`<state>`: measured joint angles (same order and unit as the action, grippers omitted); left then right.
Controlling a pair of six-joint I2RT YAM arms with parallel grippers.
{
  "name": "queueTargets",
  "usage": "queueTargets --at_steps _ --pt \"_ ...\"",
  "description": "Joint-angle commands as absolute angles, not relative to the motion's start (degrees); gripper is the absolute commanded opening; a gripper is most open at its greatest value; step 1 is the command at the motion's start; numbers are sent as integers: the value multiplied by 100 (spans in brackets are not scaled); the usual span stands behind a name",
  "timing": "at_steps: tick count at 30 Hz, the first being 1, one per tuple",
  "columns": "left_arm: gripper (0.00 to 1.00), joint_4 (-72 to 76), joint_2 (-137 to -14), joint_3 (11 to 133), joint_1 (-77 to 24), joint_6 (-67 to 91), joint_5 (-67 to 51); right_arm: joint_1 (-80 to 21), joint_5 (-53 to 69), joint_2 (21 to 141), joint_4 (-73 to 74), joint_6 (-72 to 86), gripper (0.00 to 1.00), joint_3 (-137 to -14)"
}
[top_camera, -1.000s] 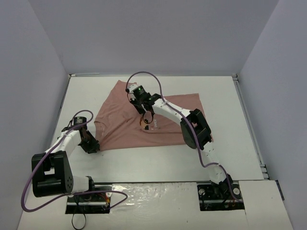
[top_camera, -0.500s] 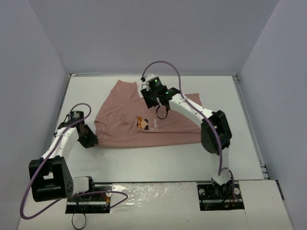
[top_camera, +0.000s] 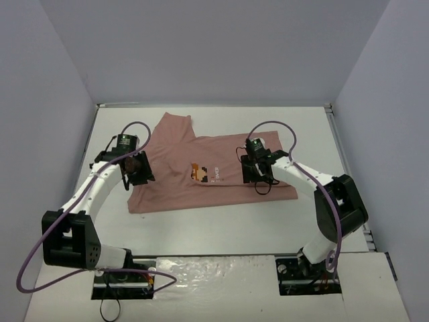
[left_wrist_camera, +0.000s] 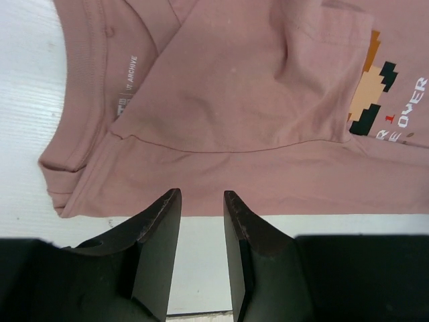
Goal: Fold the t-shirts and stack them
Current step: Fold the flattened tshirt in 1/3 of the way
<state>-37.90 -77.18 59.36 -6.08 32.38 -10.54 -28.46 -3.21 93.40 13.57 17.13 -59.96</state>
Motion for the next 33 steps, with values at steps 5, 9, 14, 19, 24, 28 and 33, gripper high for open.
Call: queueTargets --at_steps 5,9,14,19,24,28,33 --pt "29 -2843 -8382 5951 -1168 3593 -1046 -2873 -552 9298 1283 2898 44 -5784" --pt "29 -2610 -8736 5660 -1178 3709 -975 -2900 -650 9370 1283 3006 44 -5722" --pt "29 -2419 -8911 5355 -1178 3778 -898 -2918 -668 9580 1283 3075 43 -5731" --pt "29 -2350 -9029 5227 -1178 3823 -879 -2959 -694 9489 1298 3196 43 -5640" --pt "29 -2355 -9070 5186 -1178 3821 -853 -2964 -695 9647 1292 3221 43 -5629" --pt "29 -2361 -9093 5153 -1178 3801 -830 -2971 -791 9806 1297 3234 42 -5748" --pt "29 -2382 -9097 5106 -1178 3787 -808 -2971 -1030 9983 1318 3233 42 -5909"
